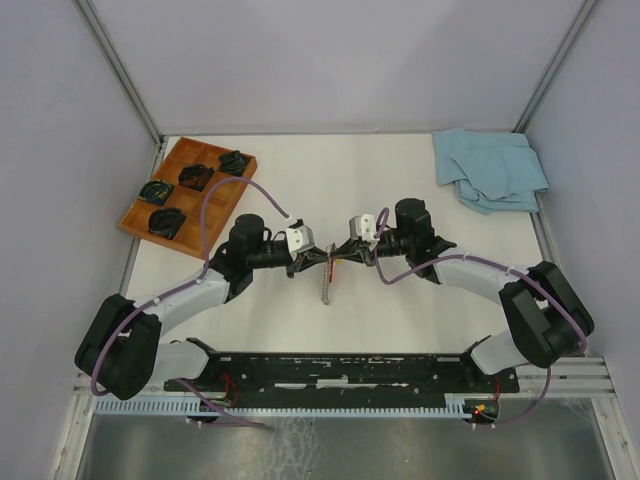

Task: Put the keys on the keyring

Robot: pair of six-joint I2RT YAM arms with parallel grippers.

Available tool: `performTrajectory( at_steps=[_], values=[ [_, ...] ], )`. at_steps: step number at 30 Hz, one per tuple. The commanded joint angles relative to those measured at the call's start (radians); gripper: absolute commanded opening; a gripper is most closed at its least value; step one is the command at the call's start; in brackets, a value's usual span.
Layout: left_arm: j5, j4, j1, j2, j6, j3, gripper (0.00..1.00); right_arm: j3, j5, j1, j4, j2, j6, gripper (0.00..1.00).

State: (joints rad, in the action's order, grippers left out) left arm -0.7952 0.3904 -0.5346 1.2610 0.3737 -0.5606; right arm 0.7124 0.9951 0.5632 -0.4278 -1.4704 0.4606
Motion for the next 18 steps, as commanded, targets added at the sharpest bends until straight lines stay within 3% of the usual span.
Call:
performTrajectory(
  at_steps=[1, 18],
  values=[
    [-0.008, 0.021, -0.004, 0.011, 0.041, -0.038, 0.19, 0.037, 0.037, 0.007, -0.039, 0.047, -0.009, 0.01],
    [-0.019, 0.03, -0.005, 0.01, 0.036, -0.038, 0.11, 0.04, 0.056, 0.006, -0.038, 0.035, -0.021, 0.01]
  ],
)
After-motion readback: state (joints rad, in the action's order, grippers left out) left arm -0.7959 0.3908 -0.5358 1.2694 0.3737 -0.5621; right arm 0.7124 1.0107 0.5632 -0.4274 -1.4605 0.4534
